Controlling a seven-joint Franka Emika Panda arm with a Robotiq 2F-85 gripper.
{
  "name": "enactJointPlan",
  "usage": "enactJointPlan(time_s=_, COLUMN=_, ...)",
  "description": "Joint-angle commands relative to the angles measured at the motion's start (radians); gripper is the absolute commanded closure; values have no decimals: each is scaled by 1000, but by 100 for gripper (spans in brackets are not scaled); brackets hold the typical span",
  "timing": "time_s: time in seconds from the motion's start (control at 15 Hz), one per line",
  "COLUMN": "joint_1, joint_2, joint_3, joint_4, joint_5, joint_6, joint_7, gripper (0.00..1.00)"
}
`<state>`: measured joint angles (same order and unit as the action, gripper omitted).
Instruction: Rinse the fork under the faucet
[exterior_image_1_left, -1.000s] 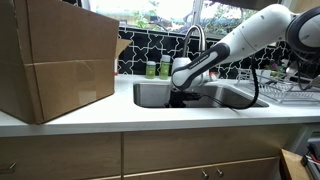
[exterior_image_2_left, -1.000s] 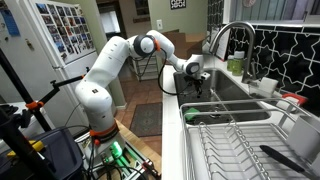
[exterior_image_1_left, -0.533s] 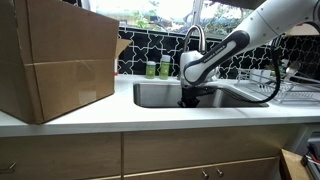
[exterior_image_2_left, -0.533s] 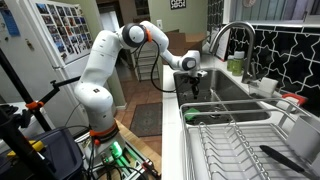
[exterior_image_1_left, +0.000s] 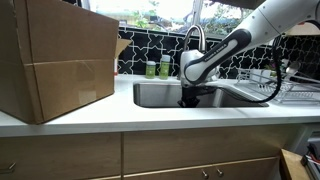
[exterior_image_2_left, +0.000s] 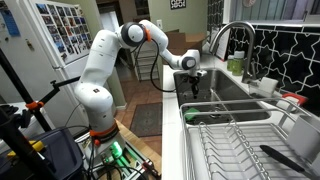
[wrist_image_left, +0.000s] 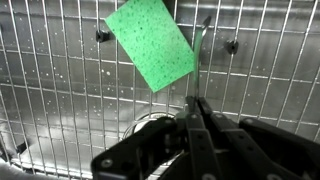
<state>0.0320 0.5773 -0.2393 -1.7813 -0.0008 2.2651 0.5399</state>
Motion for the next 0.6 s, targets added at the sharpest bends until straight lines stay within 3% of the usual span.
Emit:
enactJointPlan(time_s=0.0, joint_1=3, joint_2=-28, joint_3=-4, joint_4=-17, joint_5=-68, joint_6=-38, joint_7=-12, gripper=99)
enactJointPlan(time_s=0.53, joint_1=-6, joint_2=-76, joint_3=-16, joint_4=-22, joint_5=-225, joint_6=-176, joint_7=-57, gripper=99)
